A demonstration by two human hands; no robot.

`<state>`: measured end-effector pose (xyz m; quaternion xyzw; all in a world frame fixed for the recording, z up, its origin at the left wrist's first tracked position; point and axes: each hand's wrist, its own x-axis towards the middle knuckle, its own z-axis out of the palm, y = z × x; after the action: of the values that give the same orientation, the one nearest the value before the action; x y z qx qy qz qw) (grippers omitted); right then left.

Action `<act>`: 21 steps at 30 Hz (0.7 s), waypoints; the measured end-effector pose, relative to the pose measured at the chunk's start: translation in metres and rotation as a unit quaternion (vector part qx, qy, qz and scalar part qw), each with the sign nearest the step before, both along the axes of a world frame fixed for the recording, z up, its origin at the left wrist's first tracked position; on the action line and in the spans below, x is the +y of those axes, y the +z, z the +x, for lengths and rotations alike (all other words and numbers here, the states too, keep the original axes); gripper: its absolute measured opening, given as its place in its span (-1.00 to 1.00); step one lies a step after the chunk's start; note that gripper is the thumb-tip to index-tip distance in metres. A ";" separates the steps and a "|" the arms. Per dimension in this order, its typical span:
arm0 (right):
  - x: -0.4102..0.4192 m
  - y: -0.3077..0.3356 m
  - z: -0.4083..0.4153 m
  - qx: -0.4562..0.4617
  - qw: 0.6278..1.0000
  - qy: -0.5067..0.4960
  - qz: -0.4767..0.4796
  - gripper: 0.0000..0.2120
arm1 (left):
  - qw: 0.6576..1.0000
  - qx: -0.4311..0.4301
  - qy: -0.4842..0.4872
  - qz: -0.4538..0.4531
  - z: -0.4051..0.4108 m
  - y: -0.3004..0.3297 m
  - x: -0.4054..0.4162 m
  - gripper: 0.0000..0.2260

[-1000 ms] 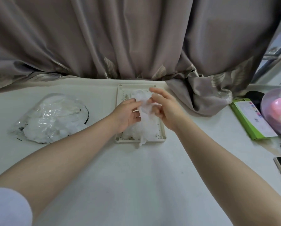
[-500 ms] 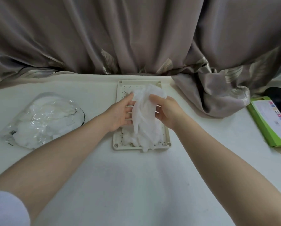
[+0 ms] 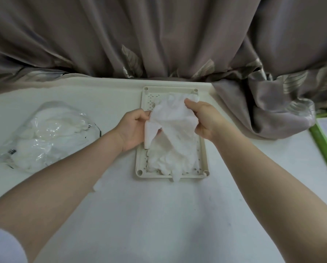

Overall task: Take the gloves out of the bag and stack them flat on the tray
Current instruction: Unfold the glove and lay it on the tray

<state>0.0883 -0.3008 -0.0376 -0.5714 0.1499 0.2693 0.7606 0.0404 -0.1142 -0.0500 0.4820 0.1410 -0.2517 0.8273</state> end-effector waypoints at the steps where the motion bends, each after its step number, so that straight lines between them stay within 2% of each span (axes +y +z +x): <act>1: 0.000 0.000 -0.003 0.000 1.000 0.004 -0.004 -0.74 | 1.000 0.004 0.008 -0.006 -0.001 0.001 -0.002 -0.71; 4: -0.005 0.007 -0.012 0.004 0.999 0.018 0.037 -0.70 | 1.000 0.016 0.014 -0.012 -0.009 0.010 -0.006 -0.68; 8: -0.015 0.019 -0.028 0.031 0.964 0.044 0.261 -0.82 | 0.998 0.024 -0.032 -0.039 -0.022 0.030 -0.013 -0.67; 10: -0.020 0.016 -0.033 0.031 0.955 0.061 0.288 -0.83 | 0.996 0.030 -0.063 -0.047 -0.031 0.035 -0.015 -0.66; 13: -0.021 0.010 -0.031 0.034 0.971 0.045 0.232 -0.77 | 0.987 0.029 -0.149 -0.047 -0.036 0.040 -0.012 -0.66; 15: -0.018 0.004 -0.029 0.035 0.989 0.030 0.139 -0.61 | 0.985 0.040 -0.168 -0.018 -0.032 0.033 -0.008 -0.62; 16: -0.014 0.003 -0.029 0.030 0.995 0.029 0.089 -0.59 | 0.986 0.049 -0.158 0.002 -0.028 0.027 -0.006 -0.59; 18: -0.008 -0.004 -0.028 0.023 0.999 0.017 0.018 -0.63 | 0.987 0.049 -0.144 0.052 -0.020 0.015 -0.007 -0.61; 21: -0.003 -0.017 -0.020 0.001 0.999 -0.030 -0.043 -0.77 | 0.978 0.014 -0.131 0.164 -0.011 0.001 -0.016 -0.79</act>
<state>0.0683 -0.3039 -0.0550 -0.5985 0.1793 0.2409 0.7427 0.0294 -0.1300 -0.0487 0.6217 0.1280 -0.3377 0.6950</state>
